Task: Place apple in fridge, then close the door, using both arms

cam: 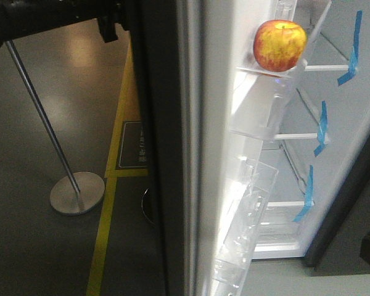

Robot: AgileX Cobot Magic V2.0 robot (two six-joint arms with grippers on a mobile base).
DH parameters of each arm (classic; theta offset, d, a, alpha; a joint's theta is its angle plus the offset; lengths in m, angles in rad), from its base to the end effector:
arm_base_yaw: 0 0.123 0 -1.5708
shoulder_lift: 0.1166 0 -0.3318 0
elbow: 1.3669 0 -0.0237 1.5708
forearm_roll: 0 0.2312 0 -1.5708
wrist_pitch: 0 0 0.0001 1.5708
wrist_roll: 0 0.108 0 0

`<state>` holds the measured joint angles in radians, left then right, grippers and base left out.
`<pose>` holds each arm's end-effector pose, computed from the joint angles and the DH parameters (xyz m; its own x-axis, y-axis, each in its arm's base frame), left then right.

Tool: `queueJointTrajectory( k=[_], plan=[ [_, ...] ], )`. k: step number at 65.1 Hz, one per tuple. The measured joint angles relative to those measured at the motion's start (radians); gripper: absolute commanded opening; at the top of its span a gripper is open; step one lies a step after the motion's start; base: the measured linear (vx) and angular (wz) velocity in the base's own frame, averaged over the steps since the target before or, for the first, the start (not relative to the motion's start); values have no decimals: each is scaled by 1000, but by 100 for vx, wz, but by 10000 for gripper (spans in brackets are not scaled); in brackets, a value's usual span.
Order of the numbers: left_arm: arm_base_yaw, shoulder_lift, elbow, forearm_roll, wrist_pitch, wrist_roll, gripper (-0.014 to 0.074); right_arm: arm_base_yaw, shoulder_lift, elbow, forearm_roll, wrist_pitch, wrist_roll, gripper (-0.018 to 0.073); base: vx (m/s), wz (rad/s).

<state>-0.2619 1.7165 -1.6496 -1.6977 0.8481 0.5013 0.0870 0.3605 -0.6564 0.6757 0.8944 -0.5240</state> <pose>0.3538 -0.1781 0.4836 -0.7920 -0.4464 -0.4166 0.4189 0.0992 -0.9026 -0.0065 0.0523 0.3480 -0.3453 -0.0817 -0.9349 -0.5469 0.8271 0.1297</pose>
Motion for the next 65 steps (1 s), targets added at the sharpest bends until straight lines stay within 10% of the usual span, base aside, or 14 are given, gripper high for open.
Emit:
queueJointTrajectory(
  k=[30, 51, 65],
  plan=[
    [-179, 0, 0, 17, 110, 130, 426, 0, 0, 0, 0, -135, 0, 55, 0, 0],
    [-114, 0, 0, 55, 170, 207, 425, 0, 104, -52, -68, -363, -7, 528, 0, 0],
    [-51, 0, 0, 159, 189, 209, 422, 0, 332, -168, -210, -566, 2, 642, 0, 0]
  ],
)
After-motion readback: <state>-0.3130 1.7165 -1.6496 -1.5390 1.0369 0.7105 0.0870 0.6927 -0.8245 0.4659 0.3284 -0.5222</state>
